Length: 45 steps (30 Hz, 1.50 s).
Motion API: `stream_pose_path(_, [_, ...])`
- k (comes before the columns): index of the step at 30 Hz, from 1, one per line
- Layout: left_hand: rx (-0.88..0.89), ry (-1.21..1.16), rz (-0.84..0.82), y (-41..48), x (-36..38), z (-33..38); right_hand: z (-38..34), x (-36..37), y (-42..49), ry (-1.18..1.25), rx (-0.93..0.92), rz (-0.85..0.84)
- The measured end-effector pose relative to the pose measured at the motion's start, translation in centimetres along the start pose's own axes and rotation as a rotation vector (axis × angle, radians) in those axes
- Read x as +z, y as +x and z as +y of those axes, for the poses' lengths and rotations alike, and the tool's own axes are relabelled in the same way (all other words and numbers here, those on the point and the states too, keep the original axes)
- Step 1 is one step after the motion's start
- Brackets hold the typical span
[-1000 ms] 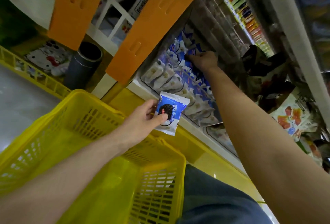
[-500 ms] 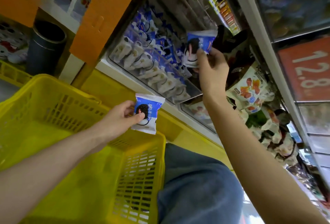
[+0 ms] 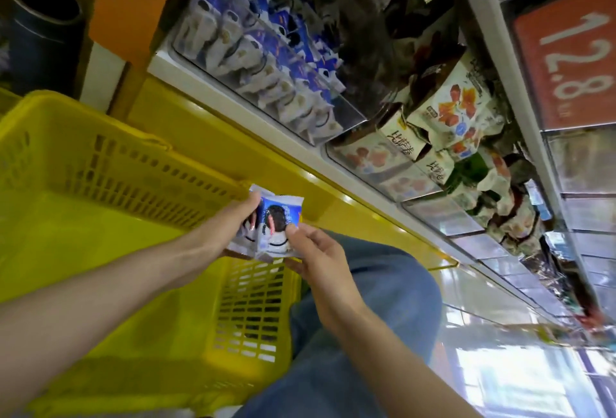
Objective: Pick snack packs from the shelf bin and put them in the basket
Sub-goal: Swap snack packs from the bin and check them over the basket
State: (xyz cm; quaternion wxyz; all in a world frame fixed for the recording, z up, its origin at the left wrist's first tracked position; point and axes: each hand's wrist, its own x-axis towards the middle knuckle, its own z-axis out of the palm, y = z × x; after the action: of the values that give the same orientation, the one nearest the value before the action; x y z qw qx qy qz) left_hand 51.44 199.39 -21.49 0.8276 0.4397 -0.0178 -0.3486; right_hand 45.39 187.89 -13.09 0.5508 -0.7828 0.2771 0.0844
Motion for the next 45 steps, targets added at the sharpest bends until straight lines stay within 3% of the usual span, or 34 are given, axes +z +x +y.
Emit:
stream_pose_path(2, [-0.018,0.065,-0.068,-0.3,0.1,-0.4,0.4,-0.1,-0.3,-0.013,-0.009,0.001])
stream_pose_path(6, [0.11,0.189,-0.19,-0.3,1.0,-0.2,0.6,-0.4,-0.5,-0.054,-0.115,-0.016])
stream_pose_path(10, [0.177,0.157,-0.144,0.3,1.9,1.1,0.1,-0.9,0.0,0.044,-0.16,0.003])
stream_pose_path(14, [0.21,0.121,-0.119,1.0,2.2,2.4,-1.2,-1.6,1.3,0.029,-0.104,0.151])
stream_pose_path(16, [0.221,0.09,-0.14,1.2,2.6,3.3,-2.1,-1.9,1.7,0.05,-0.071,0.109])
stream_pose_path(19, [0.213,0.066,-0.22,1.6,3.1,5.1,-3.7,-2.7,1.9,0.01,-0.18,0.037])
stream_pose_path(22, [0.215,0.07,-0.28,1.9,3.5,7.0,-5.9,-3.7,2.3,-0.112,-0.314,0.153])
stream_pose_path(29, [0.318,0.164,-0.008,3.0,2.4,10.2,-14.6,-3.8,5.3,-0.372,-0.695,0.44])
stream_pose_path(35, [0.329,0.103,0.134,2.9,1.1,12.0,-20.5,0.8,12.4,-0.583,-0.685,0.473])
stream_pose_path(39, [0.349,0.122,0.168,3.0,0.5,12.4,-22.4,3.9,15.8,-0.447,-0.618,0.396])
stream_pose_path(45, [0.342,0.13,0.127,3.0,0.3,12.2,-23.7,7.2,19.1,0.077,-0.405,0.311])
